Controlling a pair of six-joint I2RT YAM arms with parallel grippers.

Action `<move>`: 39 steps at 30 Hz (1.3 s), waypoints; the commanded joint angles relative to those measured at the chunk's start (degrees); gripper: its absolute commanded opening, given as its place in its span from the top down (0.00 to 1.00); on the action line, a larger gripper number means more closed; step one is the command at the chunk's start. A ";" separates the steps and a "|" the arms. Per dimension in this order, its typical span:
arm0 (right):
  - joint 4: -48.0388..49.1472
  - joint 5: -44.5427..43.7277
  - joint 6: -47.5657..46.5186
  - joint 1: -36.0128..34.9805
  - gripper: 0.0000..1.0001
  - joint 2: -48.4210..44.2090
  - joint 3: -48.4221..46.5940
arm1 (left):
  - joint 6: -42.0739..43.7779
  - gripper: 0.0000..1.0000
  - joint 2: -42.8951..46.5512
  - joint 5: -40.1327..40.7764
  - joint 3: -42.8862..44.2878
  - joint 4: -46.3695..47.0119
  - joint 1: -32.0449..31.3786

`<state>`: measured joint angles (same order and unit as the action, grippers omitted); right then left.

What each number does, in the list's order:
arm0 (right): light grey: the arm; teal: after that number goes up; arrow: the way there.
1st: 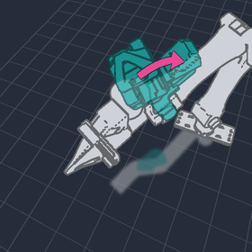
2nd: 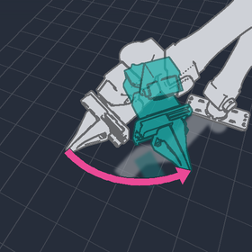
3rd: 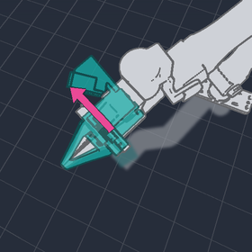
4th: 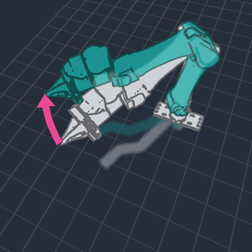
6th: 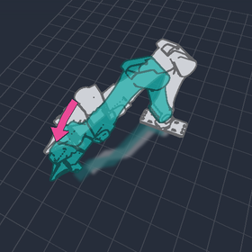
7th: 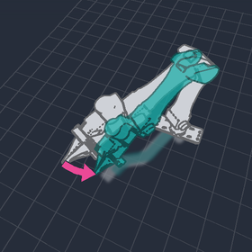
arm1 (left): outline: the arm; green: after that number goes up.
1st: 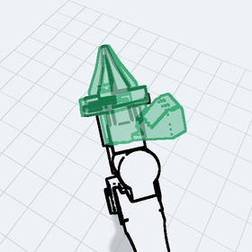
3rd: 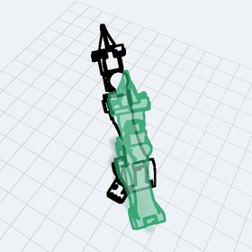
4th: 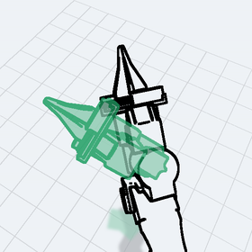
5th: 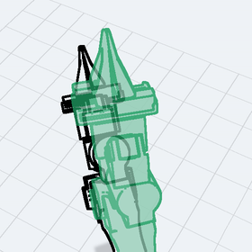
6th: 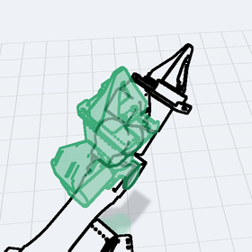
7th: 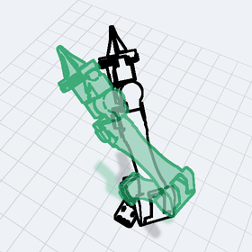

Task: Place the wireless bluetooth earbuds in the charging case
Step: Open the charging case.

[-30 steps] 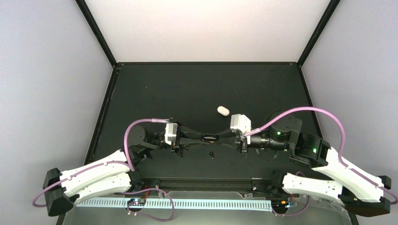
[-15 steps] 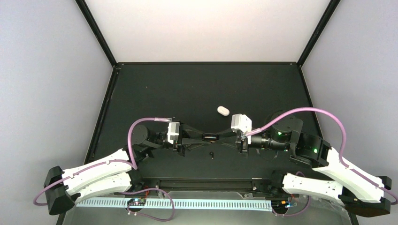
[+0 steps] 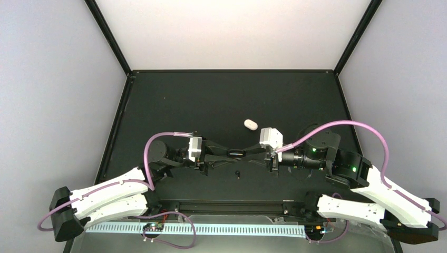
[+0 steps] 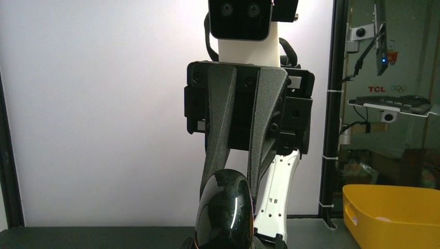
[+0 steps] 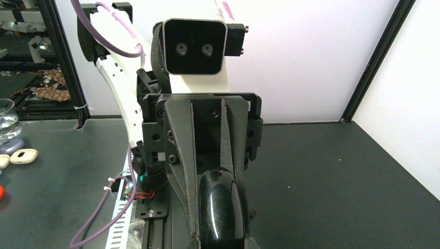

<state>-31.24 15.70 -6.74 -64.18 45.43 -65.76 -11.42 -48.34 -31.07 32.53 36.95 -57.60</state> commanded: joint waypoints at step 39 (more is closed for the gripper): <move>8.66 1.61 3.69 -0.03 0.99 0.50 5.92 | -3.56 0.77 -2.13 2.62 2.09 8.67 -0.32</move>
<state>-22.92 15.59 -4.34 -63.88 44.10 -62.24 -14.04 -49.19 -29.19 32.53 41.76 -57.49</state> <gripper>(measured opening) 0.124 0.234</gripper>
